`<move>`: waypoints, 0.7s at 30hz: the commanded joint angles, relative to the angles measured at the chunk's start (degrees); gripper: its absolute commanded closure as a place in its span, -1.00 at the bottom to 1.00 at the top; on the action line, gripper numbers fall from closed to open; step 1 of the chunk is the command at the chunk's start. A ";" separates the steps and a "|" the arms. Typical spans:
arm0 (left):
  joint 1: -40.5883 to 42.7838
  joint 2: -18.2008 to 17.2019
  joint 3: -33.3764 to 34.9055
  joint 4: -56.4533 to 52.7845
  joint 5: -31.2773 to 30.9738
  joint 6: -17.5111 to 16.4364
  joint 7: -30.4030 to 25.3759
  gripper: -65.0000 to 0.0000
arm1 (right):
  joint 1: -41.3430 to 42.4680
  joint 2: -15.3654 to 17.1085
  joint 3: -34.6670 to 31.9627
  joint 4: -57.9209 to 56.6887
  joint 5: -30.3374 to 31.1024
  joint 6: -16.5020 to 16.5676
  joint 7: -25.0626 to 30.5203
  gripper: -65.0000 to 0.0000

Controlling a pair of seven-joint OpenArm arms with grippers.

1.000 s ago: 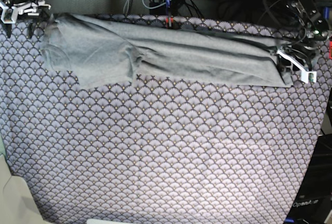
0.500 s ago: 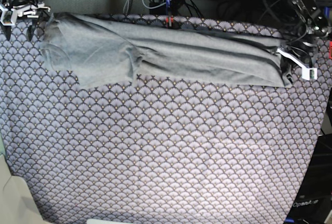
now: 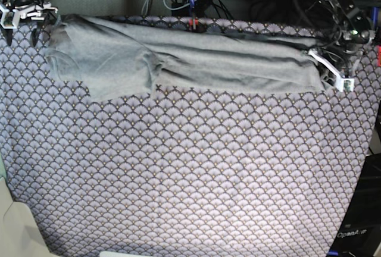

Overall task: Fold the T-shirt properly
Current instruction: 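Raise the left gripper and move it to the folded strip's end, then grasp the strip's end with the left gripper and fold it toward the right gripper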

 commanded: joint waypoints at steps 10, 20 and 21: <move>-0.33 4.42 8.09 17.24 -0.30 -0.93 8.92 1.00 | -0.01 0.52 0.35 0.85 1.12 -0.49 1.60 -0.33; 0.81 5.12 17.05 20.31 -0.74 -0.93 12.44 1.00 | 0.60 -0.62 0.35 0.85 1.12 -0.49 1.60 -0.33; 0.90 5.12 18.64 20.84 -0.65 -0.93 12.44 1.00 | 0.95 -0.62 0.43 0.77 1.12 -0.49 1.51 -0.33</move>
